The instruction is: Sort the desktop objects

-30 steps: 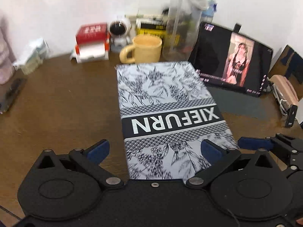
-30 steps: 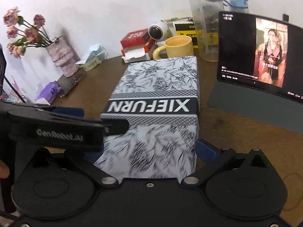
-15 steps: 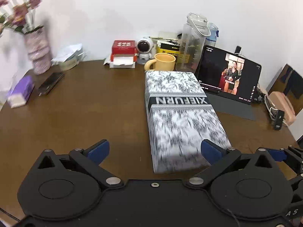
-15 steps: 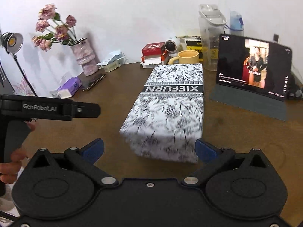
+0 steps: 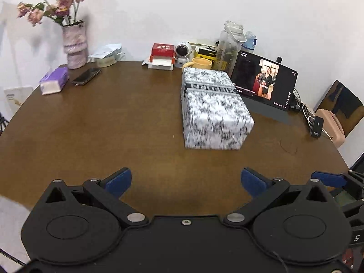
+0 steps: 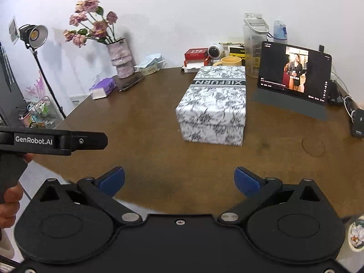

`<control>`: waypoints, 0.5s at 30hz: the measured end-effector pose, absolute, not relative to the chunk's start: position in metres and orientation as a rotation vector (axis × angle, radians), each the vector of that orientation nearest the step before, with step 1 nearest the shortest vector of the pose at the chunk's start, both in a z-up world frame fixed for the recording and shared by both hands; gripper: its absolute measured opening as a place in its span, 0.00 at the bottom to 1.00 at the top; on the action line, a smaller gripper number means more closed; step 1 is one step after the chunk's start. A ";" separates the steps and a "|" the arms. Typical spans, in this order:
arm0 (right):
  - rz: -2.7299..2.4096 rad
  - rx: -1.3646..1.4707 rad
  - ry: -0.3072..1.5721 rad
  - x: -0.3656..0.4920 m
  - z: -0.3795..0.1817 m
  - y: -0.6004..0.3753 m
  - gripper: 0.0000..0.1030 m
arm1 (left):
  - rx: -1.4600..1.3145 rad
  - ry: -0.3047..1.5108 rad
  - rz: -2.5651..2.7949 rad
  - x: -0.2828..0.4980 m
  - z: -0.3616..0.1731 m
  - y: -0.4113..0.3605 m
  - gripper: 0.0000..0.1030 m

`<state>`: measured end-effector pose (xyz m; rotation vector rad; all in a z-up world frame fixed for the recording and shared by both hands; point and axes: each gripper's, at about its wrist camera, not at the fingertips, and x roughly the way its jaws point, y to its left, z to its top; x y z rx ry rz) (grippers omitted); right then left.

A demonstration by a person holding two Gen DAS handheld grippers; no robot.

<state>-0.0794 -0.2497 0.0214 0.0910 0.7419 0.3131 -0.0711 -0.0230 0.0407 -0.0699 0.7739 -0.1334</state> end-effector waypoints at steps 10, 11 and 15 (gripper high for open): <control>0.309 0.073 0.737 -0.138 0.027 -0.239 1.00 | -0.059 0.765 -0.114 -0.134 0.041 -0.020 1.00; 0.306 0.070 0.736 -0.140 0.028 -0.239 1.00 | -0.057 0.759 -0.113 -0.137 0.041 -0.020 1.00; 0.285 0.057 0.725 -0.149 0.032 -0.238 1.00 | -0.061 0.747 -0.117 -0.146 0.041 -0.019 1.00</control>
